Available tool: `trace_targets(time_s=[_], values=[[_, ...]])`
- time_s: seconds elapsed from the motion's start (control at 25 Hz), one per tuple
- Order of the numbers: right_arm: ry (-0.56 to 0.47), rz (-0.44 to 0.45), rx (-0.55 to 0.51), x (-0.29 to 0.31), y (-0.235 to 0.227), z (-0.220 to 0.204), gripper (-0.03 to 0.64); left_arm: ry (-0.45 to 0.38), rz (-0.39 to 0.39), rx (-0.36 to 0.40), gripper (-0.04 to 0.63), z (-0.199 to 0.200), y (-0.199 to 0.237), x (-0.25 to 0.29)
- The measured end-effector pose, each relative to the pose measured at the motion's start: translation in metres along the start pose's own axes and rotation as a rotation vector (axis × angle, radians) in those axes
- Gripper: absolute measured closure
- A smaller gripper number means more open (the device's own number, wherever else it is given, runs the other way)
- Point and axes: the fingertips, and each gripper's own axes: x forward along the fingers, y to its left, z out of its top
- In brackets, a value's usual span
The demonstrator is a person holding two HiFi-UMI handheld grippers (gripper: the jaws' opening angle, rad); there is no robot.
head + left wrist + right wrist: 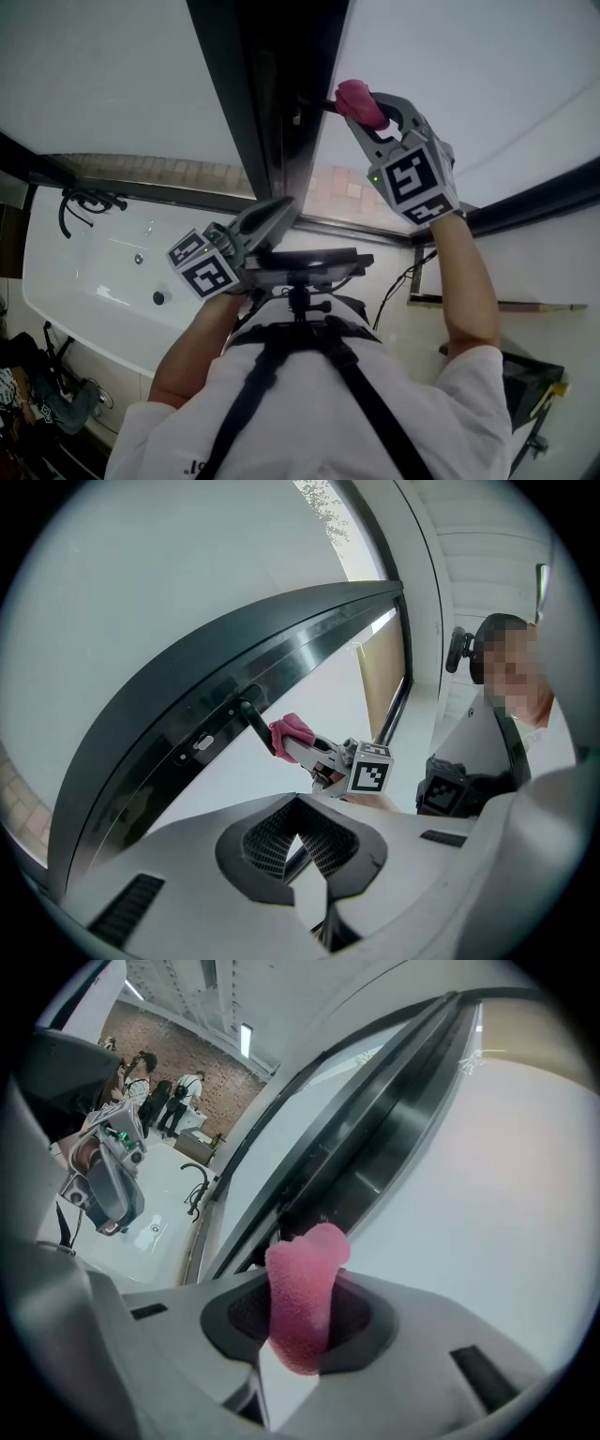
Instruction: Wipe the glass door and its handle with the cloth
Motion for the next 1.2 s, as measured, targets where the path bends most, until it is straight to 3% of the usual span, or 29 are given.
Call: trace_targets(time_s=[0.2, 0.4, 0.56, 0.92, 1.2], values=[[0.028, -0.03, 0.019, -0.008, -0.007, -0.018, 0.514, 0.011, -0.01, -0.003, 0.603, -0.001, -0.001, 0.002], [0.139, -0.037, 0.008, -0.016, -0.007, -0.063, 0.515, 0.025, -0.011, -0.008, 0.603, -0.005, 0.0, 0.005], [0.175, -0.023, 0.073, -0.016, 0.005, -0.09, 0.515, 0.033, -0.007, -0.01, 0.603, -0.004, 0.001, 0.004], [0.012, 0.027, 0.376, 0.012, 0.038, -0.077, 0.514, 0.027, 0.022, 0.002, 0.603, -0.004, 0.004, 0.0], [-0.122, 0.119, 0.494, 0.049, 0.064, -0.036, 0.514, -0.003, 0.053, 0.015, 0.603, -0.001, 0.005, -0.008]])
